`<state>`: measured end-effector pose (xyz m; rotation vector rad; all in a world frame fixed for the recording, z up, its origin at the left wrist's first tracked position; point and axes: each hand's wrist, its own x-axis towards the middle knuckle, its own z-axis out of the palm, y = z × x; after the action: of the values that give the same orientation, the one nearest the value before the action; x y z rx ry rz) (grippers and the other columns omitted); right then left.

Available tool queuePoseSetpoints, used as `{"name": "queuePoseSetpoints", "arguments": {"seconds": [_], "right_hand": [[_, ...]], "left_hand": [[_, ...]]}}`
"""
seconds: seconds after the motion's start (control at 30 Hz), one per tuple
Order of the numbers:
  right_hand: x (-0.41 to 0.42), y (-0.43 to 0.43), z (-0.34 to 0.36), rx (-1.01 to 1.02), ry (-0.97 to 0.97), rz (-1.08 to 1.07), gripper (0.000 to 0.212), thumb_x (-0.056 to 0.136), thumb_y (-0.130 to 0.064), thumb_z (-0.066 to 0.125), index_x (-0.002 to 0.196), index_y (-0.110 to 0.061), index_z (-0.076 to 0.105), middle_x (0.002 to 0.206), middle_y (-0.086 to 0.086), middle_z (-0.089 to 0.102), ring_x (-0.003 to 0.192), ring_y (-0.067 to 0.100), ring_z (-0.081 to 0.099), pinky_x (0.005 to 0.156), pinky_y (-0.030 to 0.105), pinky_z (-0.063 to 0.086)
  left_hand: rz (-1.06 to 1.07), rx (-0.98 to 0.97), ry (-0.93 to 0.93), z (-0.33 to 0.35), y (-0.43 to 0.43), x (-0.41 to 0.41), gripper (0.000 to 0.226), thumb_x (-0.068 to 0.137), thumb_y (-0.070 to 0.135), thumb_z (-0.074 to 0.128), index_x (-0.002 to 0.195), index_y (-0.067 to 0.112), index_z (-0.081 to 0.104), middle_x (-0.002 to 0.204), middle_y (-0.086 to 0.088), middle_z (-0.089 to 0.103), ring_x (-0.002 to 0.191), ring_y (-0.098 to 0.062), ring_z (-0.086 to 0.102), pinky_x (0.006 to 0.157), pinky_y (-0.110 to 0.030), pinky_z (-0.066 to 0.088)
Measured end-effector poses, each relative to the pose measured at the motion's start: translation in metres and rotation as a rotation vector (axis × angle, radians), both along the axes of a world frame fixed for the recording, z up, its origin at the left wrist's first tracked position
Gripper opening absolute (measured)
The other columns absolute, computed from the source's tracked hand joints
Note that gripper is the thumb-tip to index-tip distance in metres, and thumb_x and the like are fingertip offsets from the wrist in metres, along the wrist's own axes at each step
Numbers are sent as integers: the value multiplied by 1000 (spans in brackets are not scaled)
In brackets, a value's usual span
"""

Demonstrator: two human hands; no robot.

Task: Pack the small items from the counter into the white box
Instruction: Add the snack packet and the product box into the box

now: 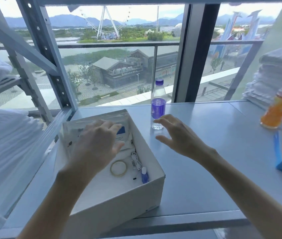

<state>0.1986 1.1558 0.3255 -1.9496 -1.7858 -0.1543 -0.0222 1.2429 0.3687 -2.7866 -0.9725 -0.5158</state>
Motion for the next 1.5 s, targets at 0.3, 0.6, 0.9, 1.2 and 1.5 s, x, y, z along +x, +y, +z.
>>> {"name": "queuePoseSetpoints", "arguments": {"seconds": [0.3, 0.6, 0.9, 1.2, 1.5], "right_hand": [[87, -144, -49, -162, 55, -359, 40, 85, -25, 64, 124, -21, 54, 126, -4, 48, 112, 20, 49, 87, 38, 49], [202, -258, -86, -319, -1, -693, 45, 91, -10, 49, 135, -19, 46, 146, 2, 35, 135, 28, 25, 108, 36, 29], [222, -289, -89, -139, 225, -494, 35, 95, -8, 44, 129, -9, 53, 124, 3, 60, 114, 11, 53, 99, 23, 41], [320, -271, -68, -415, 81, -525, 37, 95, -21, 48, 132, -18, 50, 144, 1, 40, 132, 19, 36, 107, 31, 30], [312, -278, -81, -521, 226, -476, 33, 95, -42, 44, 111, -18, 60, 115, 1, 61, 102, 17, 54, 86, 33, 43]], "left_hand": [[-461, -24, -117, -55, -105, 112, 42, 59, 29, 85, 95, 11, 71, 94, -1, 70, 99, -24, 65, 79, -35, 53], [-493, -280, 208, -162, -167, 248, 62, 97, 45, 32, 148, 15, 15, 157, -6, 8, 144, -20, 8, 116, -31, 6], [-404, -387, 59, -177, -182, 281, 73, 83, 53, 17, 135, 11, 47, 142, -9, 43, 133, -25, 37, 110, -36, 28], [-419, -524, -44, -162, -219, 314, 85, 87, 60, 45, 149, 15, 8, 155, 3, 14, 142, -11, 12, 114, -24, 11], [-262, -602, -86, -170, -235, 344, 82, 90, 53, 46, 148, 7, 9, 151, -2, 24, 138, -16, 18, 110, -22, 14]]}}
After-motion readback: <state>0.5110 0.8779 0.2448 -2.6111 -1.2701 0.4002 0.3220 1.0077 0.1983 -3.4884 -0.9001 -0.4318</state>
